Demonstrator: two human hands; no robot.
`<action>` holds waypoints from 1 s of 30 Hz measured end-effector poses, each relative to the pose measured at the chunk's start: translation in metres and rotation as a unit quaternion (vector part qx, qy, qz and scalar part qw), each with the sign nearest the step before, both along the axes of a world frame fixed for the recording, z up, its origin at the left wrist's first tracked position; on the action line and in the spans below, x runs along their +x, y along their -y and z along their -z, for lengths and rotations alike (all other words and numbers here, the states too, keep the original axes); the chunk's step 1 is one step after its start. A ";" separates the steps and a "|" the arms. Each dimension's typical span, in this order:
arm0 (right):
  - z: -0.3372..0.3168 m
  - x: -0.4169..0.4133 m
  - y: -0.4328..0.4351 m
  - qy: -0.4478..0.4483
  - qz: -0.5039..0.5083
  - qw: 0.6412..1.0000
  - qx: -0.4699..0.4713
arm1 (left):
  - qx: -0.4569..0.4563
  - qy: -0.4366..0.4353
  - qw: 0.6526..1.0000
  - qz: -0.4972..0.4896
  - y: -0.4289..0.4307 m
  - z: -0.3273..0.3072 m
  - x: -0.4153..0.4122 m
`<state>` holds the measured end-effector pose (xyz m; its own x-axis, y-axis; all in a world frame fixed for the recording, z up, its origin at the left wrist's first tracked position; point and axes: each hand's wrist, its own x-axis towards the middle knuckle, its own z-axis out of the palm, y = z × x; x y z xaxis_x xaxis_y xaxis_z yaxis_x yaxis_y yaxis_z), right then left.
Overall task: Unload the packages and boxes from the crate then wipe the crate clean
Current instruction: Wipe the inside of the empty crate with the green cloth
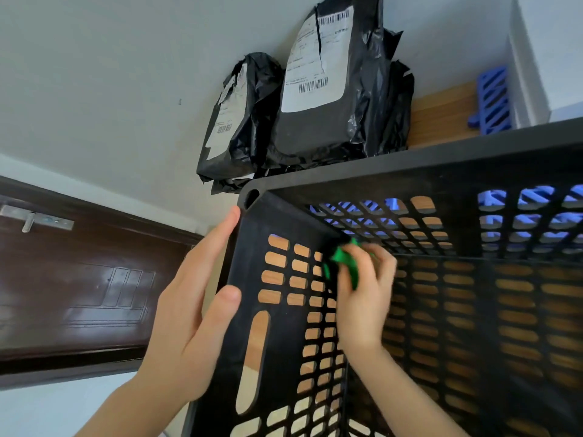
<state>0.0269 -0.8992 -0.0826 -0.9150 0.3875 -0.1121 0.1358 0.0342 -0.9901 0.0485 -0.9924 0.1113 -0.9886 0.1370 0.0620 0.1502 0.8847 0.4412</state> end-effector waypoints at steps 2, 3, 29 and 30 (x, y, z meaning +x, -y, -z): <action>0.010 0.002 -0.001 0.080 0.001 0.996 -0.028 | 0.014 0.001 1.000 0.001 -0.004 -0.001 -0.002; 0.007 0.001 0.000 0.093 0.006 0.995 -0.038 | 0.018 -0.004 1.000 0.003 -0.005 -0.003 -0.004; -0.032 0.018 -0.005 -0.050 -0.082 0.994 -0.048 | 0.027 -0.004 1.000 0.005 -0.007 -0.003 -0.003; -0.047 0.020 -0.007 -0.089 -0.080 0.991 -0.060 | 0.028 -0.005 1.000 0.008 -0.006 -0.003 -0.003</action>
<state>0.0473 -0.8923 -0.0354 -0.9731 0.2295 0.0204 -0.0393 -0.0779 -0.9962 0.0458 -0.9860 0.1147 -0.9855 0.1493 0.0807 0.1697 0.8557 0.4889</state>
